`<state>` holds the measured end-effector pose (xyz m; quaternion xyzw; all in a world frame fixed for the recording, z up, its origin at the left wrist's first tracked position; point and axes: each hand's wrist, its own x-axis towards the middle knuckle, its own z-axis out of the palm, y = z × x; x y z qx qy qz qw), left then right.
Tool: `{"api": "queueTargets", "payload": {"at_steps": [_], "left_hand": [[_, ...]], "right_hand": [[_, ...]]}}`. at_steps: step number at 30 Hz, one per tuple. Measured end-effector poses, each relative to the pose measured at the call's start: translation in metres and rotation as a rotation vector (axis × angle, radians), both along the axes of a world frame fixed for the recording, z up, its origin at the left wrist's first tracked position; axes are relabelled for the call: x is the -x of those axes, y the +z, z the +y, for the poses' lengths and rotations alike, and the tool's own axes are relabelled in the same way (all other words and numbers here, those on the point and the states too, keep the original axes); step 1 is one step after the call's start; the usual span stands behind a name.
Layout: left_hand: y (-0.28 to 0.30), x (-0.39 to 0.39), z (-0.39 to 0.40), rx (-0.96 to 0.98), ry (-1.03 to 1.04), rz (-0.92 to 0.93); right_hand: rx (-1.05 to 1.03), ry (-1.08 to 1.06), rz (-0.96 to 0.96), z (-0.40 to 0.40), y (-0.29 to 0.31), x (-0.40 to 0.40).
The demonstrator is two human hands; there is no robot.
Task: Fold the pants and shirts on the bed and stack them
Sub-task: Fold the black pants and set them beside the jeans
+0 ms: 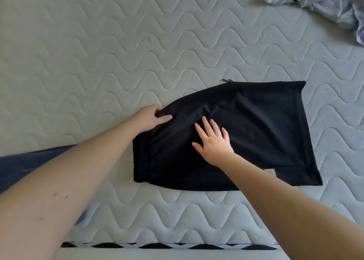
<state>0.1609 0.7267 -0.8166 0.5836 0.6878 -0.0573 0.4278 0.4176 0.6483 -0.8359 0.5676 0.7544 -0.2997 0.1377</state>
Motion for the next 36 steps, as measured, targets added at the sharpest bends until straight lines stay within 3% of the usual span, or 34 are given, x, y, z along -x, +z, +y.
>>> {"api": "queueTargets", "payload": {"at_steps": [2,5,9,13,15,19,25,31,36], "left_hand": [[-0.002,0.004,-0.009,0.004,-0.126,0.044],[-0.004,0.002,-0.016,-0.035,-0.082,0.129],[-0.005,-0.021,-0.015,-0.186,-0.091,0.13],[-0.003,-0.059,0.007,-0.348,-0.117,0.053],[-0.002,-0.083,0.03,-0.31,-0.101,-0.036],[0.006,-0.142,0.078,-0.209,-0.107,-0.184],[0.009,-0.207,0.098,-0.075,-0.156,-0.159],[0.027,-0.208,0.065,-0.308,-0.223,-0.3],[0.04,-0.197,0.027,-0.471,-0.27,-0.326]], "right_hand": [[-0.005,-0.002,0.007,-0.002,0.0,0.001],[-0.06,-0.023,0.068,0.006,0.007,-0.004],[-0.235,0.066,0.036,0.029,0.018,-0.025],[-0.328,-0.074,0.047,0.059,0.025,-0.052],[-0.355,-0.123,0.002,0.075,0.027,-0.073],[-0.38,-0.021,-0.137,0.117,0.03,-0.104],[-0.227,-0.105,-0.173,0.163,0.033,-0.116],[-0.22,-0.079,-0.17,0.156,0.033,-0.147],[-0.452,-0.147,0.052,0.113,0.047,-0.176]]}}
